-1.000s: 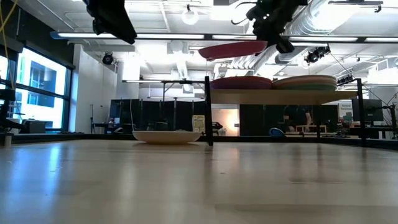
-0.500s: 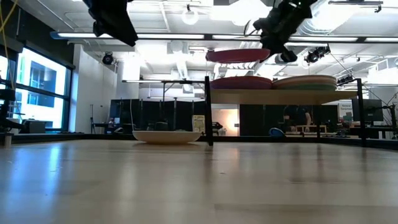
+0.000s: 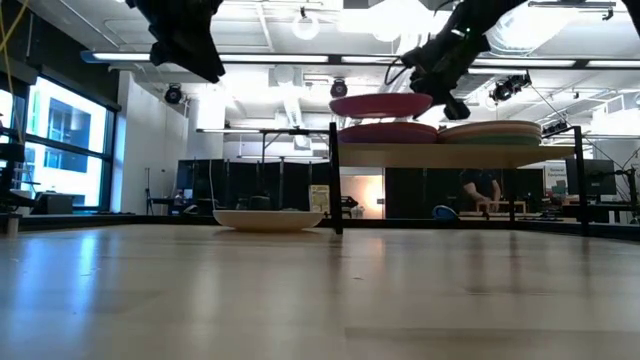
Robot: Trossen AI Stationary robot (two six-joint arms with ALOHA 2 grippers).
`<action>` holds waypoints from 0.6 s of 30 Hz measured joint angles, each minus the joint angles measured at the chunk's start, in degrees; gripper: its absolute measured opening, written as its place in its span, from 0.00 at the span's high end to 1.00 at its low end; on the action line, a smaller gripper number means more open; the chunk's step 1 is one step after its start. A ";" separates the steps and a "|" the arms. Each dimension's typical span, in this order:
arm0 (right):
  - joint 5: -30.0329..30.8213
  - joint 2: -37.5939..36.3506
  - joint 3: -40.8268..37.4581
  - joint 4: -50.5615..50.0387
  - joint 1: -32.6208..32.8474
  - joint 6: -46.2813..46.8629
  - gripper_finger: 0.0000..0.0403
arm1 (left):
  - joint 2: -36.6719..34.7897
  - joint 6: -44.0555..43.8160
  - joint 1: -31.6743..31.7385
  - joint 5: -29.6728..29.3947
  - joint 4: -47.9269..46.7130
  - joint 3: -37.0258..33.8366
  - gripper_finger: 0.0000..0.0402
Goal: Place and stack plates onto a shelf
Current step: Stack the pink plate on top of the orange plate on the shelf
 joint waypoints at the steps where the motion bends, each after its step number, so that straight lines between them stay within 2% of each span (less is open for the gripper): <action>1: 0.26 0.32 -0.02 -0.08 -0.02 -0.13 1.00 | 0.00 -0.01 0.18 0.01 0.06 0.00 0.72; 8: 4.70 0.54 -0.02 -1.26 -1.10 -1.44 1.00 | 0.00 -0.13 1.17 0.14 0.32 0.00 0.72; 18: 5.35 2.17 -0.02 -2.23 -0.70 -2.55 1.00 | 0.00 -0.08 2.54 0.16 0.67 0.00 0.72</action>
